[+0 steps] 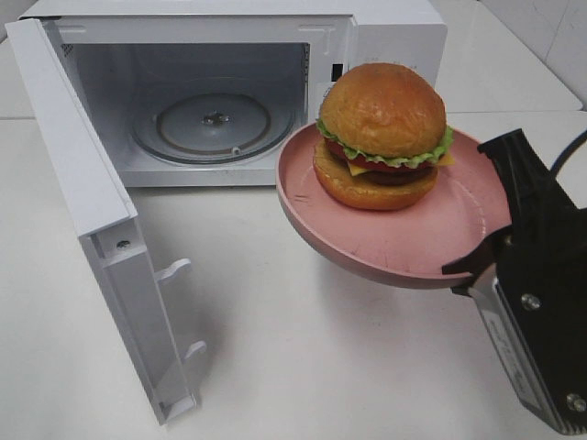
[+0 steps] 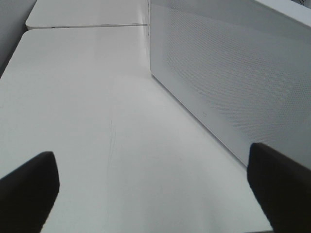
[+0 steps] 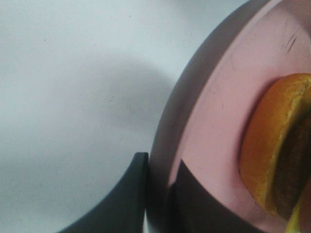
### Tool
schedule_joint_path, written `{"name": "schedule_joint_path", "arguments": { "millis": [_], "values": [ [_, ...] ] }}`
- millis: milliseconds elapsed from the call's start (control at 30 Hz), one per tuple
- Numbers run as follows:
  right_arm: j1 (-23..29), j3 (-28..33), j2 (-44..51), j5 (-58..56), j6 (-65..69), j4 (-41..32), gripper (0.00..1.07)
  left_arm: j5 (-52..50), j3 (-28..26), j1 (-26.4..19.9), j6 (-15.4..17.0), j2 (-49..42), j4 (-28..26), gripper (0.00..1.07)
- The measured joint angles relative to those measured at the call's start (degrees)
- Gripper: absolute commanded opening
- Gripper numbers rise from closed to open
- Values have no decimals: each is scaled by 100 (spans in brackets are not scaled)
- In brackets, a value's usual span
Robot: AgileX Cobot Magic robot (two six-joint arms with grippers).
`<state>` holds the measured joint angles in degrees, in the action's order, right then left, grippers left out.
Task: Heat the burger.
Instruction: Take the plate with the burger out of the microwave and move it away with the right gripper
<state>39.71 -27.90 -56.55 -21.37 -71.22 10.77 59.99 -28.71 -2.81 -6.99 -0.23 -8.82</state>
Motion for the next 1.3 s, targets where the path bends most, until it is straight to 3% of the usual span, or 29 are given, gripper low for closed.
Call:
{"name": "schedule_joint_path", "arguments": {
  "millis": [833,1300],
  "values": [
    [0,292,1965,-1885,625,80,2,0,0,0,0,0,0,105],
    [0,292,2636,-2607,1576,688,3,0,0,0,0,0,0,105]
  ]
}}
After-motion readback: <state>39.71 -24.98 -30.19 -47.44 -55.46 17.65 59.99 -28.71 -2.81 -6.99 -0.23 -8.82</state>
